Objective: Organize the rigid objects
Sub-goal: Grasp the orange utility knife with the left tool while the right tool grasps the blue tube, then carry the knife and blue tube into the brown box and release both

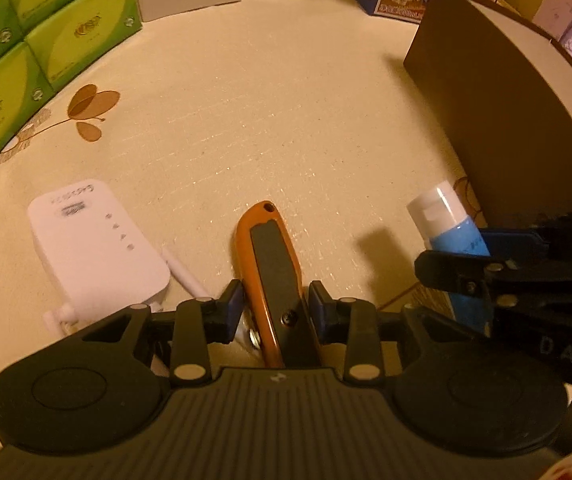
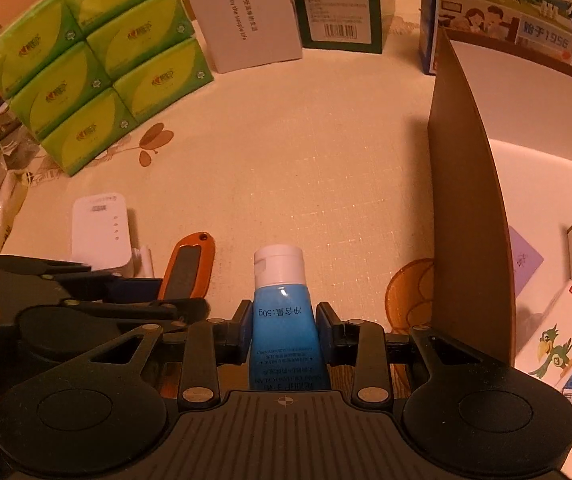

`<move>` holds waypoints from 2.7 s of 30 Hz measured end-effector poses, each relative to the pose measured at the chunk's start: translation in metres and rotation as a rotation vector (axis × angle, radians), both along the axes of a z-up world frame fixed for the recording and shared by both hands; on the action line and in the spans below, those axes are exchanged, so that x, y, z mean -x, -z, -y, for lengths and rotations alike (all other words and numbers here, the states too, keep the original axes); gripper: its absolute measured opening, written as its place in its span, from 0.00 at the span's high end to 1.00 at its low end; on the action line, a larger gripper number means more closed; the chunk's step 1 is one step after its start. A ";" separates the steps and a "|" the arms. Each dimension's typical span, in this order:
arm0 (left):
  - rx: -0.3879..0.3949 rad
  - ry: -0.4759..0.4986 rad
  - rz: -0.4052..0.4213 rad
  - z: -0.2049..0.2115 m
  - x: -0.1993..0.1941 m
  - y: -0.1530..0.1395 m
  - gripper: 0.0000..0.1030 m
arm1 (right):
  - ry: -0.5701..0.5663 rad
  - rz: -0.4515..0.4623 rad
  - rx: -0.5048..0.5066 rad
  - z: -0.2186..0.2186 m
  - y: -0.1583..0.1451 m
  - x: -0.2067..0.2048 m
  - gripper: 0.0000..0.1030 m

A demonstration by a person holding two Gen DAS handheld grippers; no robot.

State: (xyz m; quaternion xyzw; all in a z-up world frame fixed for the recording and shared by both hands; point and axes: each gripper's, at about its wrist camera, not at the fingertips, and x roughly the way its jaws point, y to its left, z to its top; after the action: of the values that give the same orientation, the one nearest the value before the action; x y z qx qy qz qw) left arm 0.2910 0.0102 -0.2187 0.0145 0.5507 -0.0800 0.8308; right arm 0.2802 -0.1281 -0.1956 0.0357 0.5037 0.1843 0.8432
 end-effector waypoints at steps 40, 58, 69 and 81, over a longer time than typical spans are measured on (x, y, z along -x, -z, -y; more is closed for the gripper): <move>0.048 -0.059 0.262 0.014 0.049 -0.132 0.74 | 0.050 0.175 -0.191 0.045 -0.088 0.032 0.70; 0.164 0.131 0.396 0.112 0.049 -0.201 0.74 | 0.246 0.314 -0.181 0.155 -0.138 0.040 0.70; 0.195 0.229 0.331 0.172 0.013 -0.179 0.74 | 0.332 0.310 -0.152 0.207 -0.127 0.013 0.70; 0.139 0.249 0.250 0.194 -0.020 -0.139 0.74 | 0.336 0.258 -0.115 0.210 -0.091 -0.010 0.70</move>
State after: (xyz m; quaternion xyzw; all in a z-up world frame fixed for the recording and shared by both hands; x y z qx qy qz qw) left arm 0.3114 -0.1836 -0.0796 0.0346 0.4301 -0.2175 0.8755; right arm 0.2900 -0.3384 -0.1049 0.1434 0.3672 0.0725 0.9162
